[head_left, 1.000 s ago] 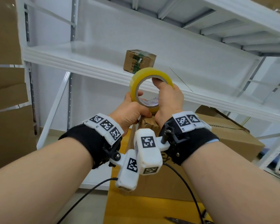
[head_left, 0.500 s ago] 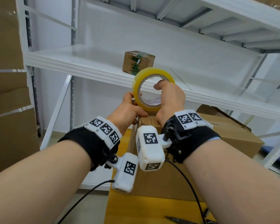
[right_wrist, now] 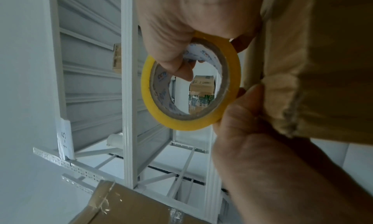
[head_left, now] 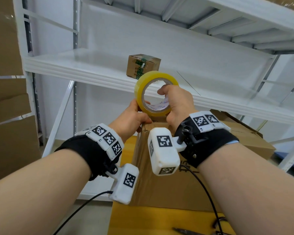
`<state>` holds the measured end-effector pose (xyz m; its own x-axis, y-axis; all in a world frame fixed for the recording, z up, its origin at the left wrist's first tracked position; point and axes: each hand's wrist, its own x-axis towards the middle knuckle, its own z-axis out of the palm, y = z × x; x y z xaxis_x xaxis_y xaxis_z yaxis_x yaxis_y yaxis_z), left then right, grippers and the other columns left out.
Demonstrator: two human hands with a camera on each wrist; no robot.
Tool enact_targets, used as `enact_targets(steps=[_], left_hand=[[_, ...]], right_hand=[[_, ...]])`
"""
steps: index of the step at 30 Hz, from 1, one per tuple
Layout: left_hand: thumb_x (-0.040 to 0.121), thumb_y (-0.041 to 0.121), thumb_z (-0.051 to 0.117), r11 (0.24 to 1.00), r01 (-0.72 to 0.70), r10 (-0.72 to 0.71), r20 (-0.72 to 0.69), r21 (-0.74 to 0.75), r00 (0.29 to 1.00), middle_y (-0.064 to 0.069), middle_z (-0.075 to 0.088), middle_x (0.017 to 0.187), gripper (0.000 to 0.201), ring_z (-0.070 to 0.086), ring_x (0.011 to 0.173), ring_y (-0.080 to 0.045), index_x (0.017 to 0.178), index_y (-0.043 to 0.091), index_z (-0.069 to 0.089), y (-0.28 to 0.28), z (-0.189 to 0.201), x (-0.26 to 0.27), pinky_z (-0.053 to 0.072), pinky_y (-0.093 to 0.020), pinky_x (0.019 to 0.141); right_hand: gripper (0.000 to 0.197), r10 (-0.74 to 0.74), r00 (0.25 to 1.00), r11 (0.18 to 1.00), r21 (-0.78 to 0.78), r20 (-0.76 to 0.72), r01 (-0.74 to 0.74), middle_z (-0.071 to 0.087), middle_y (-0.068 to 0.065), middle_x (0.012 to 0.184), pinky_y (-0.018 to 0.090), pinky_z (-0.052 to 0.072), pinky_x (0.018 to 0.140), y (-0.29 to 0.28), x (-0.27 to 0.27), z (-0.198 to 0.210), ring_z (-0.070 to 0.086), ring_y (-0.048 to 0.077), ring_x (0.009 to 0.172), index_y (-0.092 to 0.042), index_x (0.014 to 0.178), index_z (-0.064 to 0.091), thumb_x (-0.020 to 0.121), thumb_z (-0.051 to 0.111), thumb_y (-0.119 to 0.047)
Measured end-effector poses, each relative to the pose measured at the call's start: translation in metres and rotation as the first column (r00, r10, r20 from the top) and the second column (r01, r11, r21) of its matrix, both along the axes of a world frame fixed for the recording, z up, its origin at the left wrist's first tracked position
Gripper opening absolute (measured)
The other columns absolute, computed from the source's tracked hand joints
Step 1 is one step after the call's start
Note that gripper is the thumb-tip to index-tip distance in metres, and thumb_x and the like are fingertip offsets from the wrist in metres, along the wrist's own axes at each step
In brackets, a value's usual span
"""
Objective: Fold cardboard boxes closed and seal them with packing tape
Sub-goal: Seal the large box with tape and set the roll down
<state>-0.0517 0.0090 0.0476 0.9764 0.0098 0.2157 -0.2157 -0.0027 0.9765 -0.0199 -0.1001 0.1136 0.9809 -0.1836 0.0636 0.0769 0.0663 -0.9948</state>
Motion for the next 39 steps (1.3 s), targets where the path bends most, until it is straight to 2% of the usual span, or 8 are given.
enact_targets(steps=[9,15,19,24,26,30,34,39], left_hand=[[0.066,0.023,0.06,0.995,-0.026,0.018,0.093,0.092,0.996,-0.017,0.057,0.112,0.065,0.056,0.087,-0.028,0.128,0.017,0.04,0.0,-0.003,-0.002,0.05,-0.059,0.081],[0.066,0.027,0.058,0.984,-0.044,0.023,0.121,0.173,0.992,-0.011,0.05,0.107,0.065,0.053,0.084,-0.021,0.126,0.014,0.039,0.002,-0.004,0.003,0.049,-0.044,0.07],[0.066,0.031,0.058,0.974,-0.069,0.035,0.156,0.218,0.987,-0.009,0.051,0.115,0.067,0.055,0.096,-0.022,0.128,0.015,0.039,0.002,-0.006,0.007,0.052,-0.048,0.081],[0.063,0.041,0.06,0.963,-0.076,0.029,0.181,0.26,0.983,-0.006,0.05,0.124,0.076,0.051,0.115,-0.022,0.133,0.018,0.037,0.006,-0.012,0.011,0.048,-0.046,0.097],[0.07,0.034,0.058,0.963,-0.073,0.027,0.175,0.261,0.984,-0.005,0.049,0.122,0.062,0.052,0.112,-0.02,0.127,0.019,0.038,0.006,-0.013,0.011,0.051,-0.039,0.092],[0.09,0.018,0.058,0.973,-0.047,0.004,0.185,0.228,0.983,-0.003,0.047,0.116,0.042,0.053,0.081,-0.014,0.125,0.025,0.035,0.005,-0.019,0.015,0.049,-0.021,0.061],[0.095,0.01,0.054,0.964,-0.065,0.01,0.209,0.258,0.978,-0.004,0.047,0.12,0.032,0.051,0.073,-0.015,0.119,0.024,0.037,0.007,-0.022,0.018,0.048,-0.026,0.061],[0.08,0.032,0.056,0.956,-0.053,-0.005,0.194,0.29,0.981,-0.007,0.049,0.116,0.028,0.051,0.073,-0.016,0.103,0.021,0.045,0.008,-0.021,0.015,0.045,-0.024,0.059]], right_hand=[[0.017,0.032,0.999,0.999,-0.041,-0.027,-0.033,0.066,0.014,0.101,0.052,0.054,0.094,-0.002,-0.001,0.004,0.063,0.037,0.1,-0.013,0.08,0.06,0.073,0.074,-0.009],[0.012,0.03,0.999,0.994,-0.108,0.014,-0.028,0.065,0.012,0.099,0.051,0.054,0.095,-0.005,0.002,0.0,0.063,0.035,0.104,-0.01,0.086,0.062,0.077,0.07,-0.01],[0.009,0.009,0.997,0.981,-0.194,0.079,0.006,0.063,0.007,0.087,0.039,0.051,0.077,-0.011,0.005,0.0,0.061,0.028,0.089,-0.014,0.083,0.063,0.078,0.07,-0.012],[0.01,-0.011,0.989,0.972,-0.231,0.146,0.044,0.06,0.008,0.085,0.044,0.053,0.083,-0.014,0.004,0.0,0.059,0.029,0.088,-0.01,0.079,0.062,0.077,0.071,-0.011],[0.012,-0.026,0.985,0.97,-0.233,0.17,0.066,0.056,0.006,0.085,0.042,0.051,0.081,-0.018,0.004,0.001,0.055,0.026,0.085,-0.011,0.08,0.059,0.078,0.07,-0.011],[0.018,-0.055,0.976,0.971,-0.215,0.21,0.101,0.051,0.007,0.084,0.038,0.043,0.071,-0.032,0.004,0.004,0.048,0.024,0.078,-0.012,0.086,0.059,0.072,0.07,-0.01],[0.023,-0.065,0.962,0.97,-0.209,0.265,0.123,0.042,0.005,0.078,0.037,0.034,0.067,-0.043,0.002,0.005,0.039,0.021,0.072,-0.015,0.08,0.052,0.067,0.07,-0.009],[0.024,-0.088,0.954,0.972,-0.184,0.285,0.145,0.041,0.005,0.075,0.035,0.032,0.065,-0.047,0.003,-0.001,0.036,0.019,0.069,-0.017,0.073,0.048,0.068,0.068,-0.006]])
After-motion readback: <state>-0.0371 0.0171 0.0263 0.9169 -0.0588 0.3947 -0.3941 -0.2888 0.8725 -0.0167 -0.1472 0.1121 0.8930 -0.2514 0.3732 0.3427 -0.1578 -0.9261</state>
